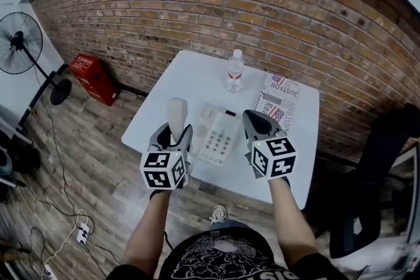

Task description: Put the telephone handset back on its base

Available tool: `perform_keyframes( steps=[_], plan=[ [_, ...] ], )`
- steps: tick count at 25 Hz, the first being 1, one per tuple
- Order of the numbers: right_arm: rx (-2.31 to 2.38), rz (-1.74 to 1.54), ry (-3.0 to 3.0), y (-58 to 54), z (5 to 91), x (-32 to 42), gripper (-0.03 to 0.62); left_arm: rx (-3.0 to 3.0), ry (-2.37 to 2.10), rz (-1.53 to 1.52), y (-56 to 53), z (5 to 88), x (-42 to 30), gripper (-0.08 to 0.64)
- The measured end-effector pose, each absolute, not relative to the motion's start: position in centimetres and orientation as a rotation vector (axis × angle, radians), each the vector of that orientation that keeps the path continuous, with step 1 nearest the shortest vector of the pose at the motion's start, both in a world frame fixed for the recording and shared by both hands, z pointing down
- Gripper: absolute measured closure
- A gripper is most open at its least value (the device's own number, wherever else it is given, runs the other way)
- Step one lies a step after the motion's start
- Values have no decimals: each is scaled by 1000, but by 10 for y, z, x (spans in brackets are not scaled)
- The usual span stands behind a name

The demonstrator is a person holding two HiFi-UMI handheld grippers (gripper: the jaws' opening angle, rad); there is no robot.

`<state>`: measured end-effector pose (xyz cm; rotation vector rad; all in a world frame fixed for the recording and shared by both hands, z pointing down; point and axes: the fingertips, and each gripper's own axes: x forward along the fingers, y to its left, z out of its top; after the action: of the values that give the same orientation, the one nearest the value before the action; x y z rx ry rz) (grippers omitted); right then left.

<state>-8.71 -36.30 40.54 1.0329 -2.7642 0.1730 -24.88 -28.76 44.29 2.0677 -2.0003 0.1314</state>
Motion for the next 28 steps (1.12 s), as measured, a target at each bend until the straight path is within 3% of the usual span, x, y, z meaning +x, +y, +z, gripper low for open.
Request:
perform_keyframes(
  steps=[11,28],
  plan=[
    [1027,208,-2764,-411,413,-103,591,2073,-1942,186,-334,460,-250,348],
    [1208,261,-2659,-391,429,-109,591,2155,-1617,376,-337,507,-244,348]
  ],
)
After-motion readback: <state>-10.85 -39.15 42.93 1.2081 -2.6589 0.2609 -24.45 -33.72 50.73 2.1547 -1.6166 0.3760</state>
